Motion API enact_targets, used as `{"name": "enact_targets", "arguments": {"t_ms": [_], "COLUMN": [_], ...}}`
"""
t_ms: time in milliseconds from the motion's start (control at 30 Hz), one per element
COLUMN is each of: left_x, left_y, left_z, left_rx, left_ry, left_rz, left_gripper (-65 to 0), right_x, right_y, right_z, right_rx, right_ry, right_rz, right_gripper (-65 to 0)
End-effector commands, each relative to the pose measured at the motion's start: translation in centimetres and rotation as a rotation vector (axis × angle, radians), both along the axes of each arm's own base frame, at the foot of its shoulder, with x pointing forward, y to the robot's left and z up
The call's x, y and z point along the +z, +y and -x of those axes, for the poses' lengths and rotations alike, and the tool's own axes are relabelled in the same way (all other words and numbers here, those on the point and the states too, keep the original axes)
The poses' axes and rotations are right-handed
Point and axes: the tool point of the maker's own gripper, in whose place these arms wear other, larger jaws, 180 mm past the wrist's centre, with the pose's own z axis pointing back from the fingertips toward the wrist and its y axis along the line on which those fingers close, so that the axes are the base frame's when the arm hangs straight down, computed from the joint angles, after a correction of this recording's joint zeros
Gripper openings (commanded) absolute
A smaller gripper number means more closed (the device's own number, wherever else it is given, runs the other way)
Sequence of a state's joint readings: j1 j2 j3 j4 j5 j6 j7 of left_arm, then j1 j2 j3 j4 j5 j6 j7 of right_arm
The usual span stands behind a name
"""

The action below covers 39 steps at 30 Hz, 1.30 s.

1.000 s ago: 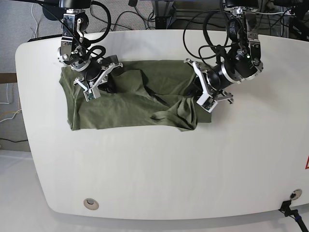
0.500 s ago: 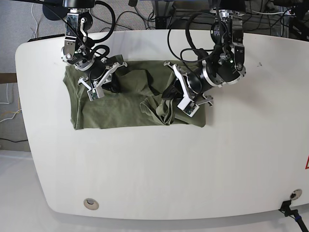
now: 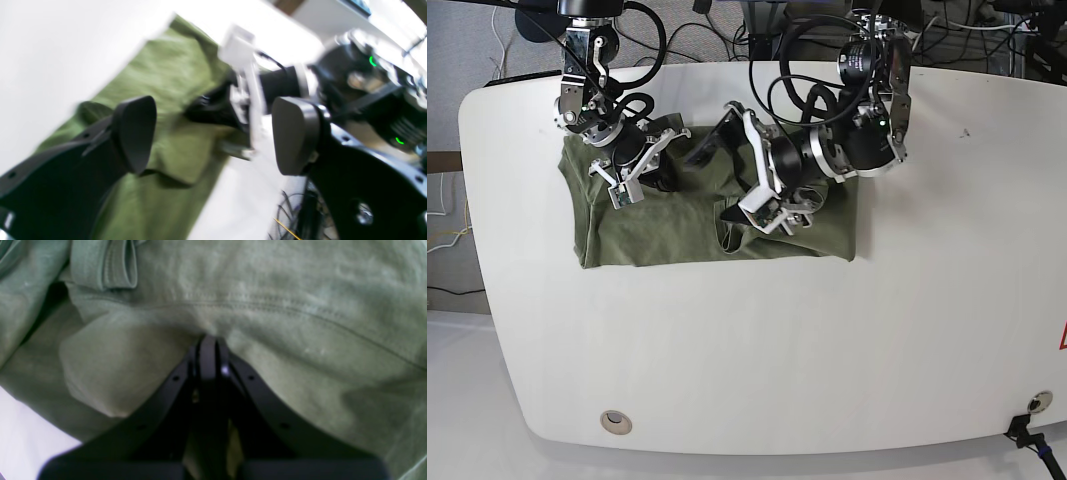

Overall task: Fold the T-shirt properly
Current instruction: 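Press the folded end down with the left gripper beside the right gripper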

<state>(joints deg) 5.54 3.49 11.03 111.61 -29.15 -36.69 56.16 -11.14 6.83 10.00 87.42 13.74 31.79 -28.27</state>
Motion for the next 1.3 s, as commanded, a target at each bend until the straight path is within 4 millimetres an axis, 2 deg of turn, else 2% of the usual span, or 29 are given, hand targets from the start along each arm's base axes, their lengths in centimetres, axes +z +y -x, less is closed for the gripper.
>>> {"name": "enact_targets", "arguments": {"t_ms": [0, 133, 233, 300, 367, 433, 567, 800, 1000, 1067, 1267], "left_x": [1.1, 1.1, 1.0, 0.9, 0.1, -0.7, -2.9, -8.1, -9.4, -9.5, -9.2], "left_y": [1.7, 8.3, 11.2, 12.7, 13.8, 14.9, 16.1, 15.9, 14.0, 12.3, 5.5], "left_z": [-1.5, -4.8, -5.7, -5.9, -6.1, -6.3, -6.2, -5.3, -4.2, -3.9, -1.9], "left_rx": [0.038, 0.17, 0.224, 0.248, 0.276, 0.305, 0.365, 0.36, 0.345, 0.307, 0.14], "left_ry": [-0.056, -0.105, -0.117, -0.121, -0.122, -0.125, -0.095, 0.028, 0.082, 0.083, 0.067], "left_rz": [-0.011, -0.115, -0.166, -0.198, -0.265, -0.344, -0.459, -0.463, -0.417, -0.404, -0.351], "left_gripper": [-13.6, -13.6, -15.5, -28.0, -48.7, -65.0, -65.0, -65.0, -65.0, -65.0, -65.0], "right_x": [-1.1, -1.2, -1.2, -1.2, -1.1, -1.1, -1.1, -1.1, -1.2, -1.2, -1.2], "right_y": [-0.5, -0.5, -0.5, -0.3, -0.2, -0.2, -0.2, -0.2, -0.2, -0.2, -0.3], "right_z": [1.0, 1.1, 1.1, 1.1, 1.1, 1.1, 1.1, 1.1, 1.1, 1.1, 1.1], "right_rx": [0.029, 0.029, 0.029, 0.028, 0.03, 0.03, 0.03, 0.03, 0.03, 0.03, 0.028], "right_ry": [0.062, 0.064, 0.063, 0.063, 0.062, 0.062, 0.062, 0.062, 0.064, 0.064, 0.064], "right_rz": [0.056, 0.058, 0.056, 0.053, 0.051, 0.051, 0.051, 0.051, 0.051, 0.051, 0.052], "right_gripper": [-65.0, -65.0, -65.0, -65.0, -65.0, -65.0, -65.0, -65.0, -65.0, -65.0, -65.0]}}
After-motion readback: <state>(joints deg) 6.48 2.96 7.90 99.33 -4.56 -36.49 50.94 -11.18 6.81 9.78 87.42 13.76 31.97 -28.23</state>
